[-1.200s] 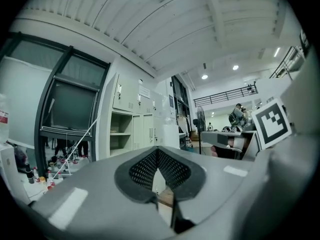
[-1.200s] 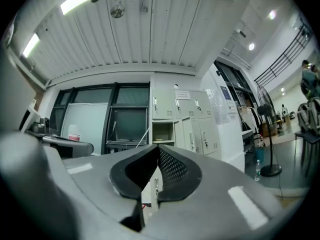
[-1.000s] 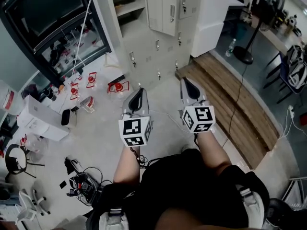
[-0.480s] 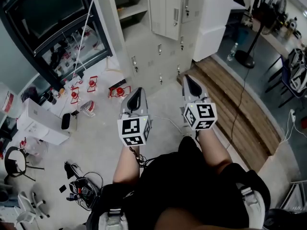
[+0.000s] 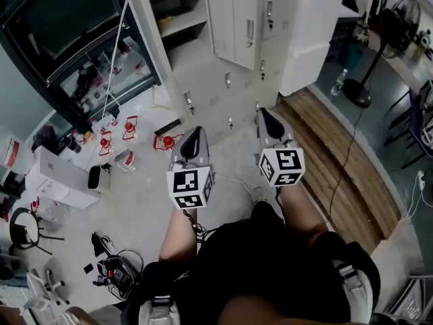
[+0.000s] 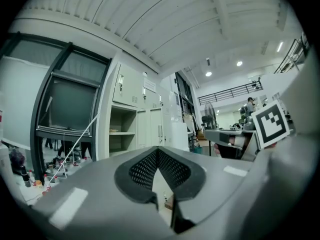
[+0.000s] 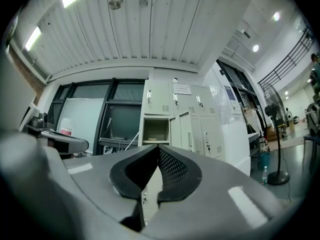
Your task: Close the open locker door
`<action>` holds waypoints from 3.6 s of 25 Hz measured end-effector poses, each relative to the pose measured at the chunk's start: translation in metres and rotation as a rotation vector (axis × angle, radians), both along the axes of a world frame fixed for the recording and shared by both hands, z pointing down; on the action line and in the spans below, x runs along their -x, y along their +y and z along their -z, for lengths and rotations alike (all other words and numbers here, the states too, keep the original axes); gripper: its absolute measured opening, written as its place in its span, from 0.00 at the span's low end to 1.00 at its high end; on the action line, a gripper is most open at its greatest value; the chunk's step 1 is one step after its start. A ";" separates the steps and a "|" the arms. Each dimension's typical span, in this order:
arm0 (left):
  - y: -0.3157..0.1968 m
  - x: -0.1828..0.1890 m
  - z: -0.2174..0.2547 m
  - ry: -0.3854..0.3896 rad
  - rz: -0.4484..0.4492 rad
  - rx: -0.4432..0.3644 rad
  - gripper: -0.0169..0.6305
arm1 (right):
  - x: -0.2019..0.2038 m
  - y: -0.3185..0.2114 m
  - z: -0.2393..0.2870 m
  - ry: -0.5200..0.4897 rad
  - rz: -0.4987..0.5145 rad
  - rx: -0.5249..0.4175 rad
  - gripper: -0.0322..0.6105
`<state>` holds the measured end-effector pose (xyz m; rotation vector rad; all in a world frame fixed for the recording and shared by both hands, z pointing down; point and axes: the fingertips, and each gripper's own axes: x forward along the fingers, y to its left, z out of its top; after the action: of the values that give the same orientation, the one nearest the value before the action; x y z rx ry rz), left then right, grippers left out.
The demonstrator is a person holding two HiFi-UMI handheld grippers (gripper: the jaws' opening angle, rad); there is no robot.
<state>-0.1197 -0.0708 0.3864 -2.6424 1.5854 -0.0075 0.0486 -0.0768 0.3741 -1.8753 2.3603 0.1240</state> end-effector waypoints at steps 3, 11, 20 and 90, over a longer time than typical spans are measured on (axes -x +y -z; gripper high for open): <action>-0.039 -0.027 0.003 -0.009 0.021 0.016 0.03 | -0.024 -0.044 0.003 -0.005 0.026 0.014 0.07; -0.134 -0.092 0.019 -0.011 0.079 0.024 0.03 | -0.077 -0.143 0.015 0.013 0.112 0.023 0.07; -0.203 -0.144 0.028 -0.020 0.151 0.023 0.03 | -0.125 -0.226 0.019 -0.001 0.198 0.028 0.07; -0.274 -0.078 -0.003 -0.020 0.259 0.095 0.03 | -0.045 -0.369 0.005 0.117 0.483 0.139 0.22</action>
<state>-0.0414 -0.3446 0.3891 -2.4725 1.9537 -0.1240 0.0941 -0.4462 0.3686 -1.3188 2.8904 0.0230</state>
